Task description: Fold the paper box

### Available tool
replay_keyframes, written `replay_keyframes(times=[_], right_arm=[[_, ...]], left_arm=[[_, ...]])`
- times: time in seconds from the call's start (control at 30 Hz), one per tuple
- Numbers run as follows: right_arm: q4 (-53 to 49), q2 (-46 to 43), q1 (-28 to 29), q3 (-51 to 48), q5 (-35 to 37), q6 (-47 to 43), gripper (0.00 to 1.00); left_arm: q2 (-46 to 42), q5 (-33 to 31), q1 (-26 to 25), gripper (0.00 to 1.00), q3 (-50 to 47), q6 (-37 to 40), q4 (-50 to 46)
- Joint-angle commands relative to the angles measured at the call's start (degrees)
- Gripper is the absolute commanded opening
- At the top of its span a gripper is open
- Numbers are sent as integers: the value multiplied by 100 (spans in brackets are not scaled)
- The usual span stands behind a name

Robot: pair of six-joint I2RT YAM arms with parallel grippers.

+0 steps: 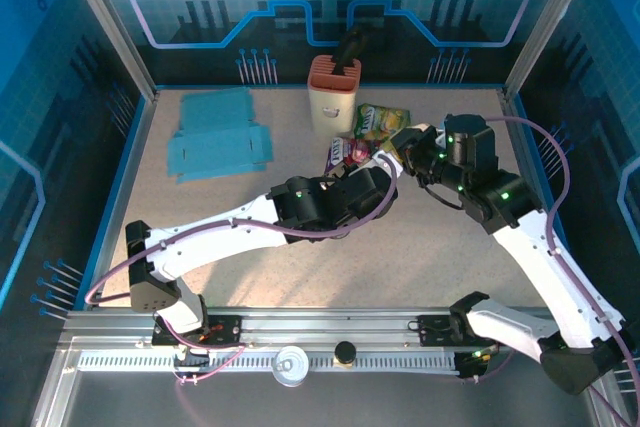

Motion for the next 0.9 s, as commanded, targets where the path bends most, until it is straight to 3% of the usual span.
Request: replay_keyframes(times=[0.0, 0.03, 0.07, 0.1, 0.2, 0.37, 0.63, 0.7, 0.8, 0.87], right_arm=[[213, -66, -75, -53, -9, 52, 0], [174, -75, -87, -47, 15, 66, 0], [124, -99, -101, -37, 54, 67, 0], [59, -117, -118, -21, 83, 83, 0], [-71, -183, -216, -1, 86, 170, 0], [-248, -211, -375, 104, 32, 254, 0], [-279, -297, -509, 35, -21, 444, 0], [-309, -306, -528, 43, -37, 453, 0], [-340, -315, -576, 47, -84, 446, 0], [-334, -315, -604, 37, -137, 440, 0]], left_arm=[[-67, 50, -3, 0, -82, 96, 244], [-84, 12, -10, 19, -95, 62, 247], [-148, -17, -8, 49, -134, -6, 271], [-256, -36, -7, 68, -232, -110, 335], [-892, -8, -99, 88, -976, -332, 895], [-1687, 27, -179, 93, -2318, -566, 1669], [-1821, -733, -165, 94, -3342, -561, 2659], [-1845, -905, -107, 89, -3511, -647, 2861], [-1945, -991, -8, 69, -3730, -767, 3053], [-1979, -957, 4, 64, -3783, -763, 3112]])
